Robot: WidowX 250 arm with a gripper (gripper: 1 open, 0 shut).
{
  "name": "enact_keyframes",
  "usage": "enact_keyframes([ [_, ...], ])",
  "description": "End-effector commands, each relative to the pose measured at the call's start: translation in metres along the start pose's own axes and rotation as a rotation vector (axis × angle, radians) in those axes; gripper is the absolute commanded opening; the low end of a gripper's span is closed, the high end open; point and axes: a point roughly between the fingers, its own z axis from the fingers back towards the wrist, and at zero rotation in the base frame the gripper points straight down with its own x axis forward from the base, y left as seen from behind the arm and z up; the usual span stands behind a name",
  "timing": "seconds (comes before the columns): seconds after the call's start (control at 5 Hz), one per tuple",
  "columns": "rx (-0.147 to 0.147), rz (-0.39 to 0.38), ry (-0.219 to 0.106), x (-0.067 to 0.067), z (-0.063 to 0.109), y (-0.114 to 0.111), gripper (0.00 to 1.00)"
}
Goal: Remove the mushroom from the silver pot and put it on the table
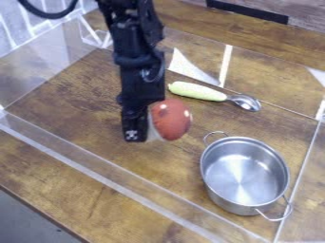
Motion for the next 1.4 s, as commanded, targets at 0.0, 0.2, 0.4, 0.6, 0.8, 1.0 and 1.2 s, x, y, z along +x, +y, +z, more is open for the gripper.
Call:
enact_keyframes([
  [0.0, 0.067, 0.010, -0.046, -0.003, 0.014, 0.007, 0.00],
  [0.2, 0.055, 0.020, -0.057, 0.000, 0.007, 0.006, 0.00],
  [0.4, 0.039, -0.003, -0.068, 0.000, -0.001, 0.010, 0.00],
  [0.6, 0.023, -0.024, -0.079, 0.001, -0.010, 0.013, 0.00],
  [0.8, 0.009, 0.006, -0.099, 0.007, -0.011, 0.009, 0.00],
  [1.0, 0.001, 0.044, -0.116, 0.012, -0.013, 0.005, 0.00],
  [1.2, -0.014, 0.027, -0.128, 0.017, -0.008, 0.003, 0.00],
])
